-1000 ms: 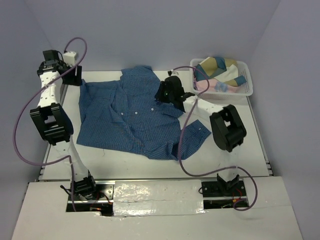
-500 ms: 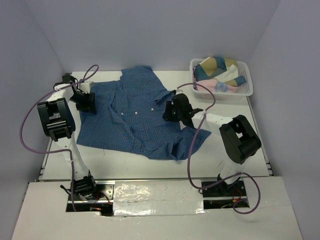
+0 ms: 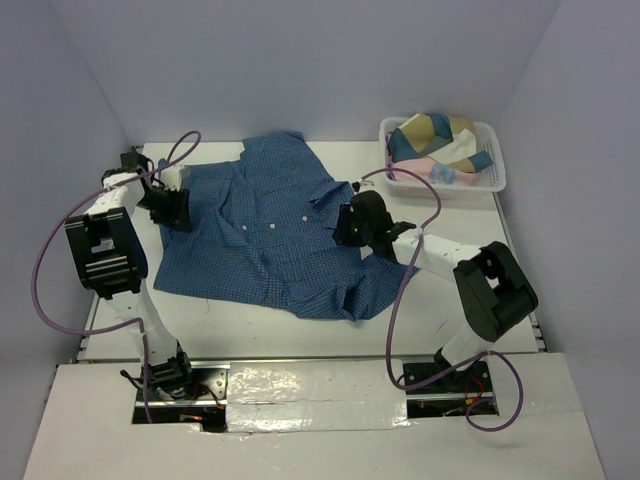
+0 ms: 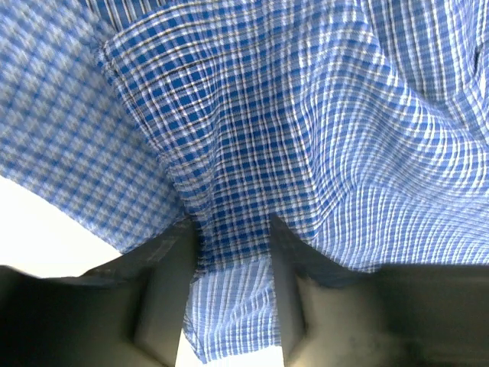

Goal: Fold and stack the long sleeve shirts
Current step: Flatten the shirt out

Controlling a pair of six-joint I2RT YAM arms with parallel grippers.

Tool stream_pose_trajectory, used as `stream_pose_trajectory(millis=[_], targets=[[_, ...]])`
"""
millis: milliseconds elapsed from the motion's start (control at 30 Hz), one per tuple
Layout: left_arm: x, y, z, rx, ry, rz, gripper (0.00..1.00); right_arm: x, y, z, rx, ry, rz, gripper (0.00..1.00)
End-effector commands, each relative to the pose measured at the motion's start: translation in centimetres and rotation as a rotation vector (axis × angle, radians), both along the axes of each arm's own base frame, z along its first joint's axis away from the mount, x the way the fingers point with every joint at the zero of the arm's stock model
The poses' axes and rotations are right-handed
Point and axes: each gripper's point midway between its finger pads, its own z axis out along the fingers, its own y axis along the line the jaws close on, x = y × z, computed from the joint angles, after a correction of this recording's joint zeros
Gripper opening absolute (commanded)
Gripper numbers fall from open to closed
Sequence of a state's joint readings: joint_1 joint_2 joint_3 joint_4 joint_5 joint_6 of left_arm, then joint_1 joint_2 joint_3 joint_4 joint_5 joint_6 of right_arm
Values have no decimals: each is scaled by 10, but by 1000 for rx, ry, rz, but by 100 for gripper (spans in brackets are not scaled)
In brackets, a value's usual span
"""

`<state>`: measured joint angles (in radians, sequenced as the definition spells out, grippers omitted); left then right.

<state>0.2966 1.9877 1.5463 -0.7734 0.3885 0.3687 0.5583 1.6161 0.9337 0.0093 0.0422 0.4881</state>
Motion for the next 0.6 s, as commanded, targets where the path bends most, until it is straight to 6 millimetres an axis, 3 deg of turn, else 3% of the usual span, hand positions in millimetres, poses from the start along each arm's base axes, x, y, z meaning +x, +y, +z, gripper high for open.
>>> stream_pose_trajectory(millis=[0,100,133,167,300,433,567], targets=[[-19,1,8,-8,6,-21,48,-3,-12,15,-23,-44,-22,41],[-26,2,5,-2,23,-22,38,-6,-16,15,-39,-41,-22,41],[-28,3,2,0,35,-19,39,-7,-17,14,-47,-40,-19,41],[-29,6,0,6,44,-14,41,-8,-19,15,-46,-38,-17,43],[-22,31,5,55,4,54,68,-19,-26,16,-37,-36,-21,45],[-14,50,-1,115,2,87,74,-28,-34,16,-46,-36,-27,45],[-16,41,-16,57,36,65,73,-33,-40,12,-65,-27,-31,46]])
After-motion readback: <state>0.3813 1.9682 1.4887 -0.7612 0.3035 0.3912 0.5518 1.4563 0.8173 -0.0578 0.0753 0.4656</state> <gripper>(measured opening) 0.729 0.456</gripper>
